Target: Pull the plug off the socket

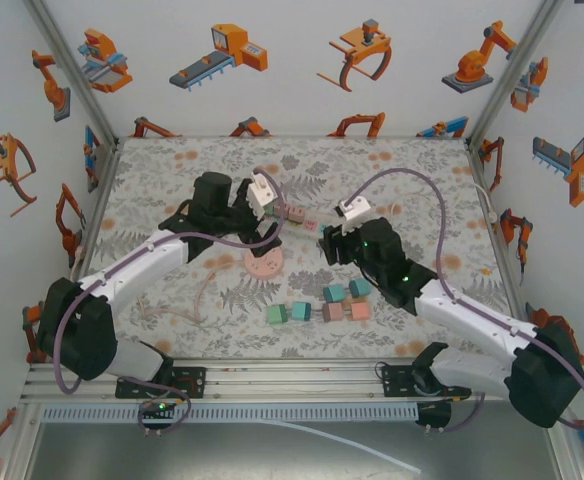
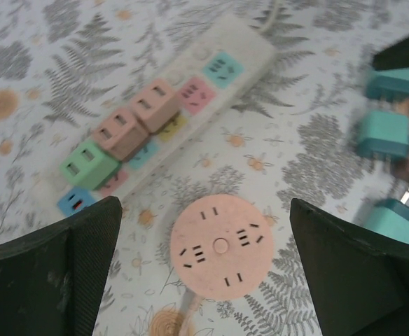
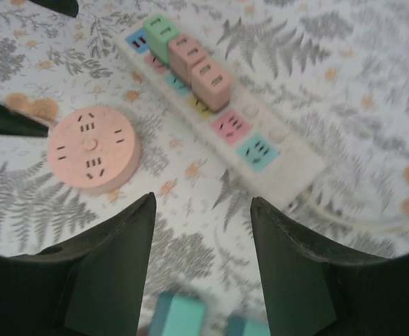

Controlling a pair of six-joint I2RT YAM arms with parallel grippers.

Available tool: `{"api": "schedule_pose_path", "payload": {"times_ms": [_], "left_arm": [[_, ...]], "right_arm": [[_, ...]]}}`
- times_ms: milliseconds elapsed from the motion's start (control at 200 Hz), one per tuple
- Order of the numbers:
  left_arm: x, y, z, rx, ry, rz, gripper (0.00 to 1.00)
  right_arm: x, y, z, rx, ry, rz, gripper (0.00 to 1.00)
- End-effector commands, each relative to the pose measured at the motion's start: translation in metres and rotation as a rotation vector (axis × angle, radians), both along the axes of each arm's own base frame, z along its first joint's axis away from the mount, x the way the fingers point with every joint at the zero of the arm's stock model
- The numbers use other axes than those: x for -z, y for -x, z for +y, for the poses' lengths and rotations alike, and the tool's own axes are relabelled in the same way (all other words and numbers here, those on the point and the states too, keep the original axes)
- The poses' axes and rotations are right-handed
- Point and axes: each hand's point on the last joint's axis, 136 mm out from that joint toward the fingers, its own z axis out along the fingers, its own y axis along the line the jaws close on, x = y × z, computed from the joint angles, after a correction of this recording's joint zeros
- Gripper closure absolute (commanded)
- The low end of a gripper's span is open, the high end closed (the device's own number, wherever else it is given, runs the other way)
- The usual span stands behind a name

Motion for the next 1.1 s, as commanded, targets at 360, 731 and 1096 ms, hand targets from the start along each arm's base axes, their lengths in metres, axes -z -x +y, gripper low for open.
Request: {"api": "schedule_pose_path", "payload": {"times_ms": [360, 731, 1096], "left_arm": [[0.030, -0.105, 0.080, -0.702, 0.311, 0.446, 0.01], [0.078, -0.123, 0.120, -0.970, 0.293, 0.676, 0.05], [0.125, -0.126, 0.125, -1.055, 0.173, 0.810, 0.09]], "right_arm": [[0.007, -0.073, 0.073, -0.289, 0.402, -0.173, 0.30], [0.060, -0.121, 0.095, -0.341, 0.464, 0.161, 0.31], [0.106, -0.135, 0.100, -0.376, 0.474, 0.241, 0.40]]}}
